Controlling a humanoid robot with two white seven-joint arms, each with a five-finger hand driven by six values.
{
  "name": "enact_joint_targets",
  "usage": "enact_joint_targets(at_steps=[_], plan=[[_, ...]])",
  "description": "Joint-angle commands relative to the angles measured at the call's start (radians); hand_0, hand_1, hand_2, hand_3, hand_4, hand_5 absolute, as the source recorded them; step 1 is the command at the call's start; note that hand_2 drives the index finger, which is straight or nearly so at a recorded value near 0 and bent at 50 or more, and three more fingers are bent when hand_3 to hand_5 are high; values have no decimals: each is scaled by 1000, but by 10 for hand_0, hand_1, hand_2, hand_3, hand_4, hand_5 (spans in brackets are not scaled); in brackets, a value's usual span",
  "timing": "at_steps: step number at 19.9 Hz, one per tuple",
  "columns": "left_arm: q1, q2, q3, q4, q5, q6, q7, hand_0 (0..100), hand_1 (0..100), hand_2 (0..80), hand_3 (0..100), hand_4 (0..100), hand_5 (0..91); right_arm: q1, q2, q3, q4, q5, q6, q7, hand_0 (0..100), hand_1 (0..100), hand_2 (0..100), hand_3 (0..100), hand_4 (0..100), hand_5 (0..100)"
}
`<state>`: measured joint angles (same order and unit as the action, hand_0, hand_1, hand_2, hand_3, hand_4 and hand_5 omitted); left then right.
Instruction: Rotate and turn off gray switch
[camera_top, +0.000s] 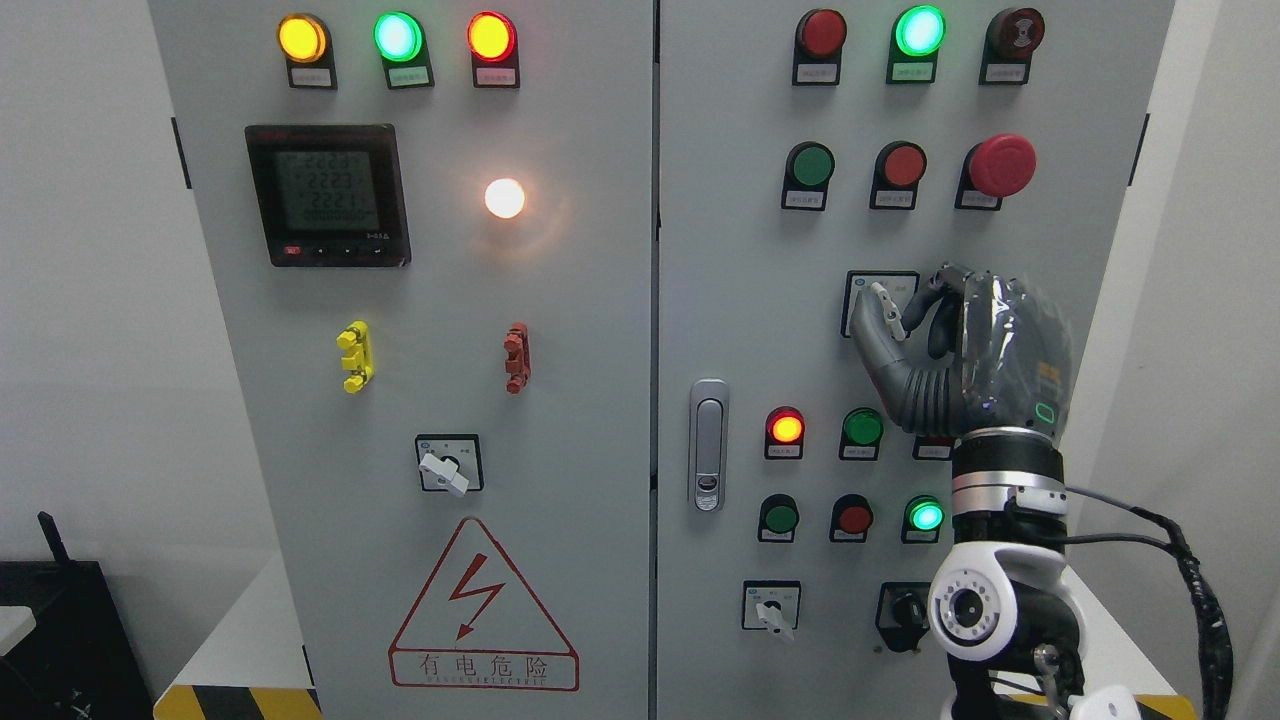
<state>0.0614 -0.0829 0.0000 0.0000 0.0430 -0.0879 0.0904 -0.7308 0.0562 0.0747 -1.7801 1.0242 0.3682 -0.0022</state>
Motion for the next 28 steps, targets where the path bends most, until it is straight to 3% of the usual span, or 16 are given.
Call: enact_joint_targets(at_steps=[1, 21, 28], plan=[[0, 0, -2, 14, 0, 0, 3, 120, 389, 0, 0, 0, 0, -1, 1, 0, 4, 0, 0, 2, 467, 375, 727, 1000, 948, 1000], [0, 0, -2, 14, 0, 0, 2, 120, 389, 0, 0, 0, 0, 4, 7, 10, 2, 0, -2, 1, 532, 364, 731, 1000, 951, 1000], [0, 0, -2, 14, 0, 0, 2, 120, 389, 0, 0, 0, 0, 5, 7, 10, -2, 0, -2, -1, 454, 410, 724, 1000, 952, 1000]])
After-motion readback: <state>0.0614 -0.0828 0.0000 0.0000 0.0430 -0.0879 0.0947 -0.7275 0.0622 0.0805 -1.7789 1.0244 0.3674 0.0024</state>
